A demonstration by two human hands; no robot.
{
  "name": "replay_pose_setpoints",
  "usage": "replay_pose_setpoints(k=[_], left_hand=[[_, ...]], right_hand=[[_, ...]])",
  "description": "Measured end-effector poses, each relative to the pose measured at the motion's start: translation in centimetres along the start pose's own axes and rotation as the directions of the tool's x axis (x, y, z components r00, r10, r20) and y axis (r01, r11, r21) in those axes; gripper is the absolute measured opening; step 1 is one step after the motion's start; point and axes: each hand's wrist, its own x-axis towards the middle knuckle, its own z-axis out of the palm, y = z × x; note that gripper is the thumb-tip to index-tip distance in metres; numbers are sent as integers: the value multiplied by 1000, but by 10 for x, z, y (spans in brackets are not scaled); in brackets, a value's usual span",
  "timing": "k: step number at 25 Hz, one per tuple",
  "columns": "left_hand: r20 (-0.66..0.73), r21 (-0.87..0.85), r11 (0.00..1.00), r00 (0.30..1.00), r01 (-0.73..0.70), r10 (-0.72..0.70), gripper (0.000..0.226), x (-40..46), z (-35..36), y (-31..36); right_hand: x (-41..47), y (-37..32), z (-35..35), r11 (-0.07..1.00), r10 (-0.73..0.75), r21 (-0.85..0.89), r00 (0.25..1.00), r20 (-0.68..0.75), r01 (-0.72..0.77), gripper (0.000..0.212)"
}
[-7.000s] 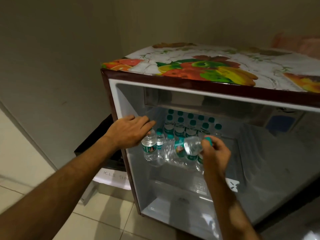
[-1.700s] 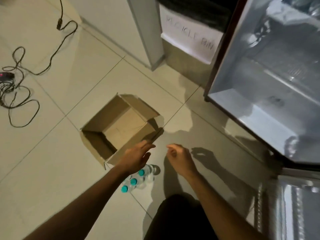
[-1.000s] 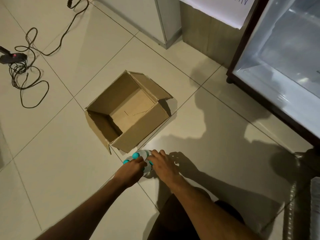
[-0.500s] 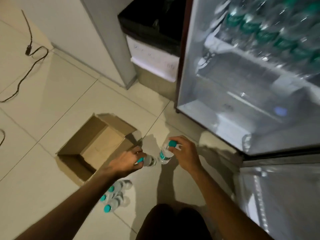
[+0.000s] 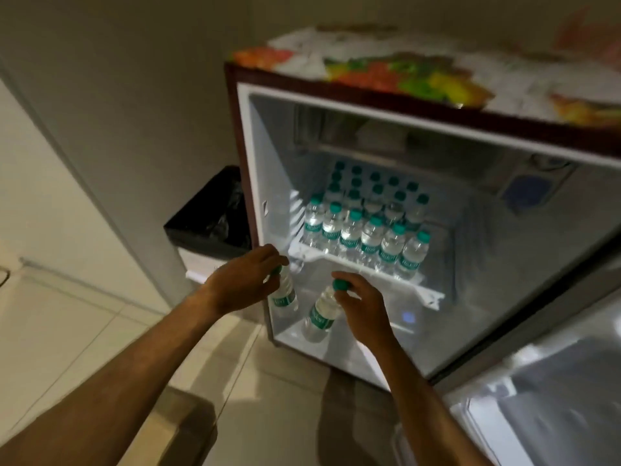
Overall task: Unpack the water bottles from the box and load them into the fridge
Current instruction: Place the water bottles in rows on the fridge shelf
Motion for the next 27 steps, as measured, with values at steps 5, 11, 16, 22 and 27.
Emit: replay_pose_setpoints(k=[5, 11, 16, 22, 27], left_hand=[[-76, 187, 949, 959, -254, 272, 30, 79, -59, -1], [-58, 426, 820, 893, -381, 446, 31, 129, -85, -11], [-30, 466, 816, 916, -342, 401, 33, 138, -71, -23], [34, 474, 823, 941, -312, 337, 35, 147, -61, -30], [66, 605, 670, 865, -431, 497, 56, 148, -49, -48]], right_hand=[[31, -24, -25, 975, -222, -31, 967, -124, 220, 33], [55, -24, -34, 939, -158, 258, 949, -272, 230, 29], [75, -24, -41, 820, -72, 533, 962, -263, 207, 16], [98, -50, -51, 796, -68, 577, 974, -215, 183, 19], [135, -56, -57, 892, 4, 426, 939, -343, 152, 27]])
